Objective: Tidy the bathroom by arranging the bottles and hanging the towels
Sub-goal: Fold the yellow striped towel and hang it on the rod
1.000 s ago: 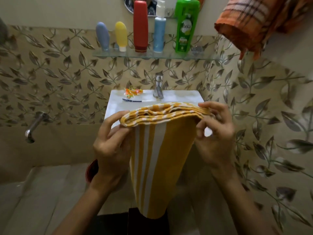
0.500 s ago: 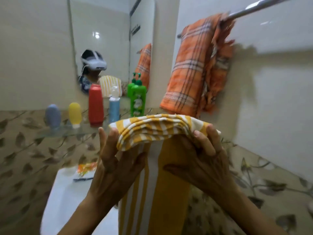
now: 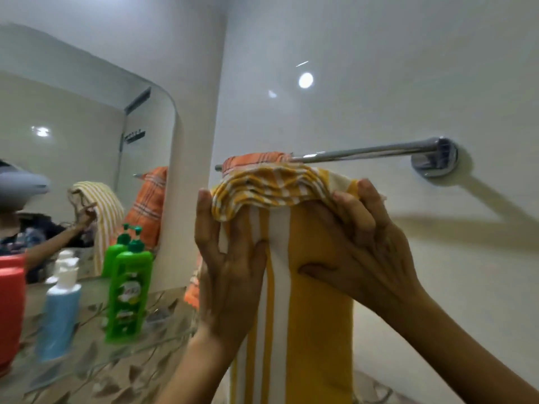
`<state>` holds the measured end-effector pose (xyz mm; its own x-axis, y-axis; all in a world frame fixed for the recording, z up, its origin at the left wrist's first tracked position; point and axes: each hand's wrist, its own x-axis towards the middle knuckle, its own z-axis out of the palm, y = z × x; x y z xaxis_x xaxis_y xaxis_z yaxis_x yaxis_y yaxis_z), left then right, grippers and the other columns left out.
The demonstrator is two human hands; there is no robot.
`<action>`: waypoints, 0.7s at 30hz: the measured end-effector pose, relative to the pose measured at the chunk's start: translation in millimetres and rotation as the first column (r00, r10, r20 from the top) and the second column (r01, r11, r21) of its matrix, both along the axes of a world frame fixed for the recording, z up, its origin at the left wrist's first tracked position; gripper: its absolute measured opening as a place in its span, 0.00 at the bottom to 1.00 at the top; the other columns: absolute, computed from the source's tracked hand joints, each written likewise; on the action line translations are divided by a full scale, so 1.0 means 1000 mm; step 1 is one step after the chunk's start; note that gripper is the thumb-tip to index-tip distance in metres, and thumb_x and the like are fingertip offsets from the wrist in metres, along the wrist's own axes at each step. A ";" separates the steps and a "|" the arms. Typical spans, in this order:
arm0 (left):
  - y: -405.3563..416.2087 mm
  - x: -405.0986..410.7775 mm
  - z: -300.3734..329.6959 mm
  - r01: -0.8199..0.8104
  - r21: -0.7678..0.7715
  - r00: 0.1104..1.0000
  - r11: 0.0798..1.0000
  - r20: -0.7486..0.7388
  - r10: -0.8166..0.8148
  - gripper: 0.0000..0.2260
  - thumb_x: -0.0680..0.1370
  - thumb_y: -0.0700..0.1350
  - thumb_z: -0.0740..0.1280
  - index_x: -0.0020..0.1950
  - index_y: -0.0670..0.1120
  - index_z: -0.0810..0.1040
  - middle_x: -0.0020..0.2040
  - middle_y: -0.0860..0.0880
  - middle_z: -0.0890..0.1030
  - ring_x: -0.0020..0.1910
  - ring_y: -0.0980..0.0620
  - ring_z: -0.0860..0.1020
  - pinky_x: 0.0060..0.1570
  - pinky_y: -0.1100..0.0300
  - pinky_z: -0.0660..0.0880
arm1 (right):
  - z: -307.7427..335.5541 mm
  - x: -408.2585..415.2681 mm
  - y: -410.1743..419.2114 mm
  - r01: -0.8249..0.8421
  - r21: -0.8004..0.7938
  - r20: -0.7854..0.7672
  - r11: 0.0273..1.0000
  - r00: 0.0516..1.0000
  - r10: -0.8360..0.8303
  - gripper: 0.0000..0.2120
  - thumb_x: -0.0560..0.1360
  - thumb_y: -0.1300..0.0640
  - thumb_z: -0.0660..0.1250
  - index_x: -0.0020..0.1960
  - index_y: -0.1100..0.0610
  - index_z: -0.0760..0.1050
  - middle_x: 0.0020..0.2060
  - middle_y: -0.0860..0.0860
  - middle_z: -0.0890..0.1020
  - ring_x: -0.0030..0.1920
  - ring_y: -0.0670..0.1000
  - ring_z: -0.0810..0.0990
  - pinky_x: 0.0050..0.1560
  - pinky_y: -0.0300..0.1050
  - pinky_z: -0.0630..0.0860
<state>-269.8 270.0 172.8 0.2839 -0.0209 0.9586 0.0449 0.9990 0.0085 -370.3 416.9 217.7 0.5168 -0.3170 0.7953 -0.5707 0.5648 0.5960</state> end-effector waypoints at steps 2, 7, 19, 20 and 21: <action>0.000 -0.021 0.029 0.085 0.025 0.996 0.996 -0.015 -0.084 0.33 0.70 0.35 0.74 0.69 0.45 0.61 0.71 0.46 0.53 0.71 0.37 0.63 0.61 0.67 0.64 | 0.032 -0.007 0.006 0.068 0.004 -0.018 0.998 0.998 -0.068 0.41 0.66 0.33 0.60 0.69 0.58 0.60 0.63 0.54 0.61 0.67 0.60 0.60 0.58 0.50 0.73; -0.001 -0.066 0.113 0.261 -0.027 0.955 0.965 -0.136 -0.262 0.35 0.70 0.33 0.73 0.72 0.43 0.59 0.75 0.39 0.55 0.70 0.36 0.65 0.50 0.56 0.78 | 0.114 -0.023 0.021 0.295 0.057 0.032 0.954 0.954 -0.297 0.55 0.57 0.25 0.65 0.73 0.58 0.60 0.71 0.55 0.53 0.71 0.62 0.52 0.65 0.59 0.65; -0.058 -0.124 0.214 0.532 -0.024 0.786 0.846 0.385 -0.483 0.25 0.66 0.34 0.76 0.62 0.42 0.77 0.66 0.43 0.67 0.48 0.51 0.78 0.45 0.70 0.76 | 0.227 -0.035 0.017 0.676 0.237 0.255 0.698 0.650 -0.716 0.54 0.53 0.23 0.64 0.70 0.53 0.62 0.69 0.55 0.58 0.70 0.60 0.57 0.62 0.61 0.69; -0.059 -0.129 0.209 0.554 0.012 0.738 0.832 0.455 -0.498 0.19 0.69 0.35 0.75 0.59 0.42 0.79 0.63 0.44 0.70 0.50 0.49 0.78 0.46 0.66 0.77 | 0.223 -0.041 0.020 0.652 0.278 0.273 0.706 0.651 -0.708 0.47 0.57 0.29 0.69 0.69 0.53 0.66 0.68 0.53 0.59 0.70 0.58 0.56 0.61 0.61 0.69; -0.061 -0.134 0.206 0.537 0.038 0.723 0.843 0.495 -0.482 0.12 0.72 0.39 0.72 0.56 0.41 0.81 0.60 0.45 0.73 0.53 0.48 0.77 0.50 0.62 0.76 | 0.219 -0.047 0.025 0.605 0.338 0.330 0.721 0.641 -0.693 0.39 0.62 0.36 0.72 0.67 0.52 0.69 0.67 0.51 0.60 0.69 0.55 0.56 0.61 0.59 0.68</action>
<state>-403.5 208.9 378.7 -0.2232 0.0737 0.9720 0.5648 0.8225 0.0673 -417.3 441.6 436.5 -0.2361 -0.5998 0.7645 -0.3051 0.7927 0.5277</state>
